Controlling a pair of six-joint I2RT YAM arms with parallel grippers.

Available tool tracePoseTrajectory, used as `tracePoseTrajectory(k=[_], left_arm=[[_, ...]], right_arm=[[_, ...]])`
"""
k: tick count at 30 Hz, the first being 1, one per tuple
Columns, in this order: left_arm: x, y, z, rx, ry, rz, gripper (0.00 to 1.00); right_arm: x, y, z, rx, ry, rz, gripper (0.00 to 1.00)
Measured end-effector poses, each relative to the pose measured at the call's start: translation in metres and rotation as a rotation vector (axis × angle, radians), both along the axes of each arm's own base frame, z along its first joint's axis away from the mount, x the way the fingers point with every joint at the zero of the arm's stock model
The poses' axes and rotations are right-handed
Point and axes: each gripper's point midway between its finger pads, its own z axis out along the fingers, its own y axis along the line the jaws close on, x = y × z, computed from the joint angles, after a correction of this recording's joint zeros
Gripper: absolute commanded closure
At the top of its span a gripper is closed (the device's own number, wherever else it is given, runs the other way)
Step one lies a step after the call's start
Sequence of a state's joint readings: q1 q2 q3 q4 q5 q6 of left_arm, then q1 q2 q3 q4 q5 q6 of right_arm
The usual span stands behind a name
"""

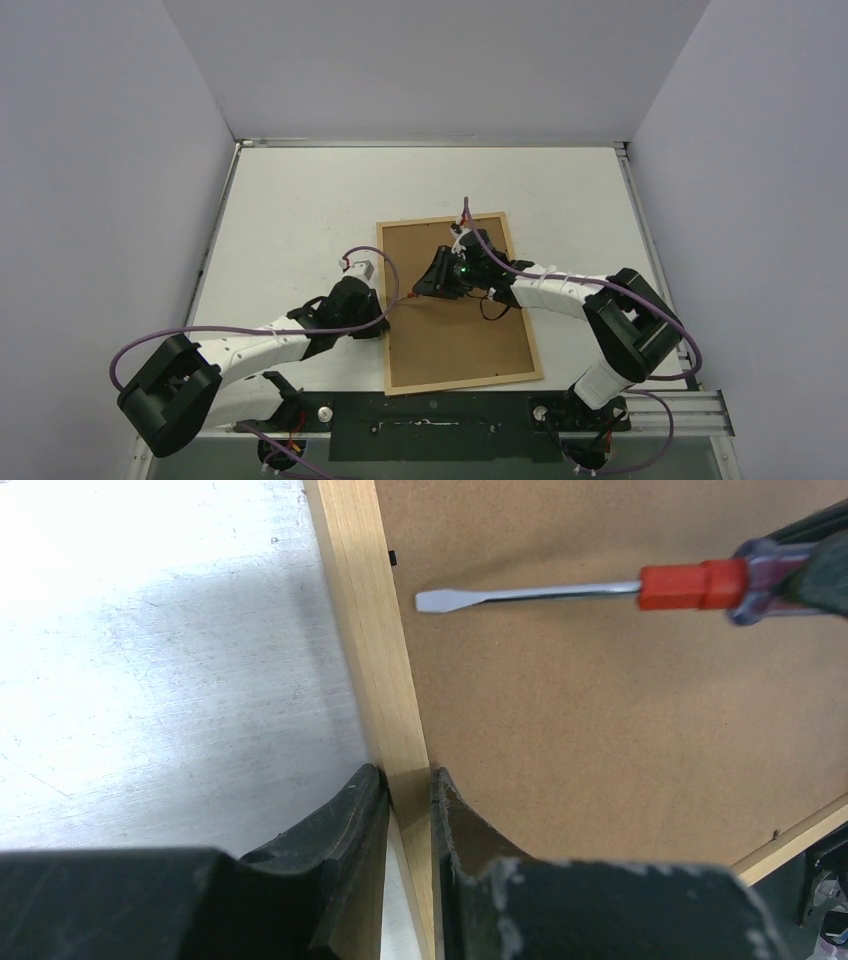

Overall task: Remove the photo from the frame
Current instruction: Release the photo frame item from the photo frame.

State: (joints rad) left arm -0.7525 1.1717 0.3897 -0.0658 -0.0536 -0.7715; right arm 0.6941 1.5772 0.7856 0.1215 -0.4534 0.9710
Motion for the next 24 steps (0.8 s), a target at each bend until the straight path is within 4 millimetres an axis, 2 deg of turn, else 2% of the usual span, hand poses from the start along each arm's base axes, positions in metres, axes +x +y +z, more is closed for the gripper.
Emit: tracePoseTrajectory(k=[6, 24], left_arm=[[0.0000, 0.0002, 0.0002, -0.003, -0.002, 0.004, 1.00], [-0.0001, 0.0002, 0.0002, -0.004, -0.002, 0.003, 1.00]], right_arm=[[-0.0007, 0.0090, -0.0064, 0.011, 0.002, 0.009, 1.00], [0.0063, 0.0073, -0.0057, 0.000, -0.022, -0.013, 1.00]])
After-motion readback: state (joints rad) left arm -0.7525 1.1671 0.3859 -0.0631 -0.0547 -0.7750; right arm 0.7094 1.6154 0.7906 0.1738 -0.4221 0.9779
